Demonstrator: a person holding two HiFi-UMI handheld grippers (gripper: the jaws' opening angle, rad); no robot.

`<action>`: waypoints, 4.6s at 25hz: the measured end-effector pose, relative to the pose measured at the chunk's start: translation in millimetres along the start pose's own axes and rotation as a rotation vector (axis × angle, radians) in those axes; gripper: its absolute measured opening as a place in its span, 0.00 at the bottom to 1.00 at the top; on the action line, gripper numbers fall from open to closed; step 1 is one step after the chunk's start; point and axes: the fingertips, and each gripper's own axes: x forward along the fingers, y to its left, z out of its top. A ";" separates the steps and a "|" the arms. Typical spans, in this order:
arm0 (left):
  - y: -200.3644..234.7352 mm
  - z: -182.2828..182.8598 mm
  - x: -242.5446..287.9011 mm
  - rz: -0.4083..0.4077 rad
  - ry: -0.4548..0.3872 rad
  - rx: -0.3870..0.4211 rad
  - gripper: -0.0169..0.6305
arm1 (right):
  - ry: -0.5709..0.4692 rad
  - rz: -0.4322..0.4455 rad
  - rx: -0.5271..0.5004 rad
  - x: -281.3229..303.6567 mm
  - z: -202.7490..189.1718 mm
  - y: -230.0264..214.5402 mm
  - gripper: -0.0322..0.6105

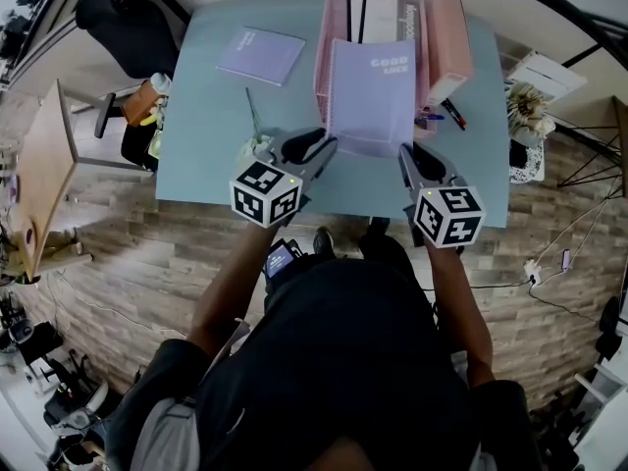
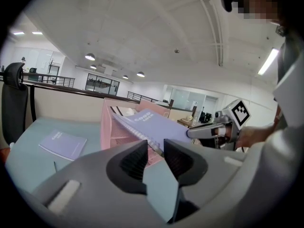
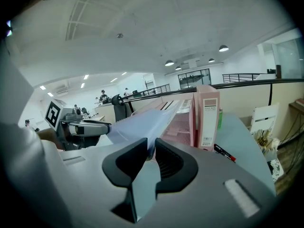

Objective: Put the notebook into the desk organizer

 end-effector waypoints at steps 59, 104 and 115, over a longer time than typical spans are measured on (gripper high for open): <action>-86.5 -57.4 -96.7 -0.104 -0.024 -0.002 0.27 | -0.036 -0.023 -0.041 -107.5 -63.7 84.5 0.14; -45.1 -177.6 -39.8 -0.051 0.186 -0.092 0.27 | 0.065 -0.047 0.061 -40.9 -184.8 43.5 0.14; -33.3 -171.8 -28.3 -0.027 0.175 -0.027 0.27 | 0.040 -0.052 0.096 -20.4 -192.1 32.4 0.13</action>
